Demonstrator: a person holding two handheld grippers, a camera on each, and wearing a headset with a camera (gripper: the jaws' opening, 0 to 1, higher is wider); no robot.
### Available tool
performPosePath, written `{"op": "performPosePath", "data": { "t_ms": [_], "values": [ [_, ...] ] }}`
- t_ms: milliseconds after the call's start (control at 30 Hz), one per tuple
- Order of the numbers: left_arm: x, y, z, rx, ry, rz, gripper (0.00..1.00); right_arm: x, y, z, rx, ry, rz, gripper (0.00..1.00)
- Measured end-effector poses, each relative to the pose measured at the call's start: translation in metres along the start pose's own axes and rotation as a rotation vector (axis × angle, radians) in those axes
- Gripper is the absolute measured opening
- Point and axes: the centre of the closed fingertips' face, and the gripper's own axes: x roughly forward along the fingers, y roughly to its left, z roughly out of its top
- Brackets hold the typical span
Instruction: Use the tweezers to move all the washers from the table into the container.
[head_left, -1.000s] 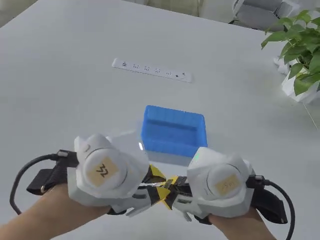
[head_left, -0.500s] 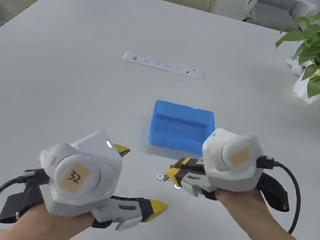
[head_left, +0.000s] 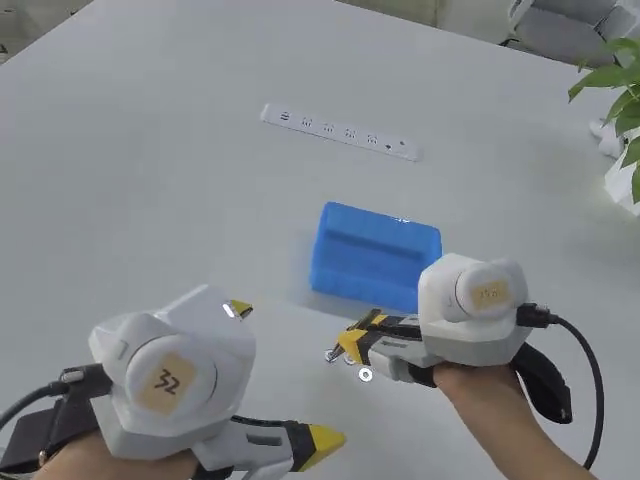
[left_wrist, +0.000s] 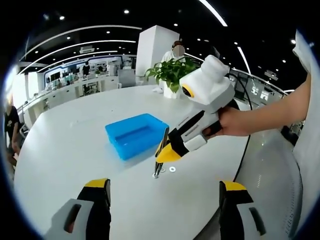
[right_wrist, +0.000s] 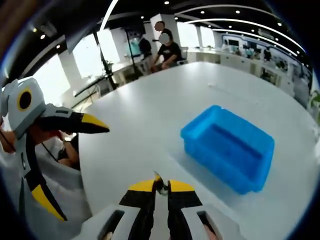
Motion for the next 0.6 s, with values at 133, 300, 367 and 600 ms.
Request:
{"op": "performPosePath", "data": {
  "t_ms": [133,300,367,600],
  "values": [
    [0.0015,0.0002,-0.0022,0.009,0.012,0.000,0.92,0.0014,0.0006,-0.0007,0.029,-0.008,0.009,0.05],
    [0.0022,0.0000,-0.0015,0.017,0.016,0.001,0.91,-0.0014,0.0014,-0.0036,0.038,-0.001,0.009,0.05],
    [0.0029,-0.0002,-0.0021,0.024,0.019,0.002,0.91,-0.0024,0.0026,-0.0050,0.040,0.002,0.011,0.05],
    [0.0033,-0.0012,-0.0036,0.031,0.026,0.000,0.91,-0.0033,0.0037,-0.0062,0.024,0.015,0.010,0.05]
  ]
}}
